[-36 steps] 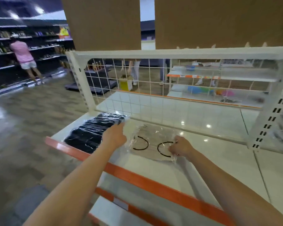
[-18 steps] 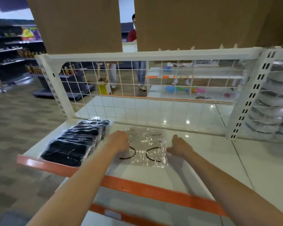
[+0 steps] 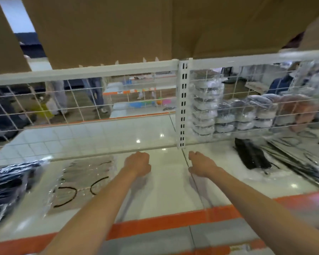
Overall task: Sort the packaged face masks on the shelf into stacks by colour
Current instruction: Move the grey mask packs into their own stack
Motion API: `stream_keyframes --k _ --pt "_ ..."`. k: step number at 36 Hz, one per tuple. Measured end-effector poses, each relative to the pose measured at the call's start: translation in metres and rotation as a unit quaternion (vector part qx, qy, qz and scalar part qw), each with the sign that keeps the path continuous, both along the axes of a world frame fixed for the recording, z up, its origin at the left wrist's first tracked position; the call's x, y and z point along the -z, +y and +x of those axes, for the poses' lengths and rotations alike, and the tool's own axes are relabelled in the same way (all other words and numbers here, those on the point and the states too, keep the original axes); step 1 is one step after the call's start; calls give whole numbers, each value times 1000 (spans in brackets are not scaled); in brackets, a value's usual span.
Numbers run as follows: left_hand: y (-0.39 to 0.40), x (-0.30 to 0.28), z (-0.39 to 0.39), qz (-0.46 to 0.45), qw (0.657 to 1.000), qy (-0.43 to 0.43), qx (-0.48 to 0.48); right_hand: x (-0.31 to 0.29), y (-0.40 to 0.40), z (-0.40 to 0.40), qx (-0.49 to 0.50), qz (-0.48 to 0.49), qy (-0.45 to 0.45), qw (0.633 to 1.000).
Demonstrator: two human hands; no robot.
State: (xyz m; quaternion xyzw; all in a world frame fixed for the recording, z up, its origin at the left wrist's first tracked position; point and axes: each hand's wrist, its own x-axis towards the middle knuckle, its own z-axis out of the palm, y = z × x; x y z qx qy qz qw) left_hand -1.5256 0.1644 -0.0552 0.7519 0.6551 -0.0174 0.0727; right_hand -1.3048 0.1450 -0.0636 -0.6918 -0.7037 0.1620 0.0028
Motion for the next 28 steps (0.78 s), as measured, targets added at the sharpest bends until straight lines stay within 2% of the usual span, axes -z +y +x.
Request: stream_keyframes --k 7,15,19,25,28 --pt "5 4 85 -25 992 -125 12 6 -8 98 65 5 0 998" --pt "6 10 158 -49 978 -202 22 16 0 191 128 23 -32 991" --pt "5 18 183 -75 961 -265 -4 34 -7 211 129 -2 -53 990" --pt "0 21 214 -100 952 -290 -18 44 -14 215 78 49 -102 990" --pt "0 20 228 -122 940 -318 -31 37 -12 213 105 59 -56 991"
